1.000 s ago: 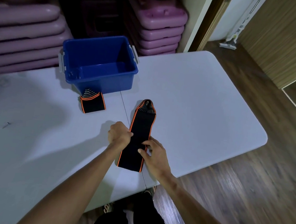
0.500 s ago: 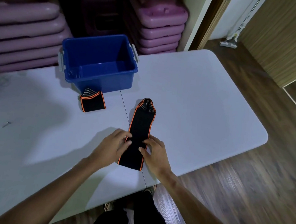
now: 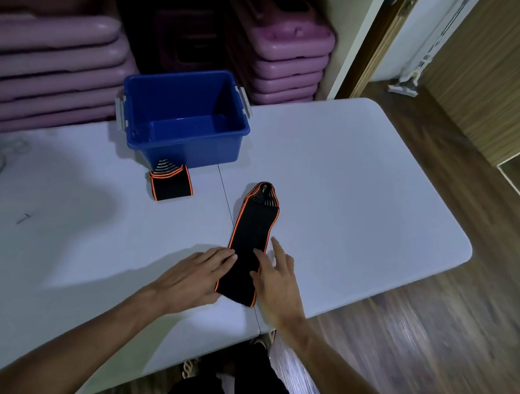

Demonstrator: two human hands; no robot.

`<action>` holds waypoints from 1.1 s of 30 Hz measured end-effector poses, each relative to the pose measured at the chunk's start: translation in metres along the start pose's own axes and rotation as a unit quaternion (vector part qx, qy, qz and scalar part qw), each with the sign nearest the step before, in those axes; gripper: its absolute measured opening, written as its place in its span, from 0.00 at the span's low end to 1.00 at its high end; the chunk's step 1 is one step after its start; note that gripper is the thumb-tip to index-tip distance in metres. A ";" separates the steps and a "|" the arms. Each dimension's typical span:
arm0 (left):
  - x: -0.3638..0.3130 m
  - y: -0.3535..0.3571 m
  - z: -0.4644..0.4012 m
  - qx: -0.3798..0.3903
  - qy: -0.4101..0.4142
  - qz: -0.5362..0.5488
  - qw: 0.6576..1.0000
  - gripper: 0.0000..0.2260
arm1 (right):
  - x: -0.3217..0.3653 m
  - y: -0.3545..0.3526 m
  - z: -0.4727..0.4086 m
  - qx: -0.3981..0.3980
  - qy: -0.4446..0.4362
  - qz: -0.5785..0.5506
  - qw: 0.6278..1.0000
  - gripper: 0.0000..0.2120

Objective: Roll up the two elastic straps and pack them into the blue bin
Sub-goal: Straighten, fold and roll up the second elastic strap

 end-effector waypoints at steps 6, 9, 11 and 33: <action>0.000 -0.008 -0.006 0.037 -0.038 0.123 0.991 0.33 | -0.010 -0.009 0.034 0.062 -0.139 0.055 0.987 0.34; -0.004 -0.008 -0.011 0.056 -0.107 0.196 0.973 0.31 | -0.017 -0.005 0.030 0.050 -0.123 0.021 0.991 0.24; -0.008 -0.011 -0.017 0.033 -0.149 0.237 0.960 0.19 | -0.017 -0.004 0.021 0.048 -0.065 -0.040 0.996 0.19; -0.004 -0.001 -0.040 -0.092 -0.077 0.076 0.990 0.21 | -0.027 -0.013 -0.007 -0.010 -0.088 0.147 0.985 0.21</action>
Point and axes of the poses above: each hand's wrist, its own z-axis away from the middle knuckle, its own y-axis out of the palm, x = y × z, the point moved 1 cm from there along -z, towards the middle knuckle, and after that the axes turned 6 degrees about -x, right-handed, at the moved point
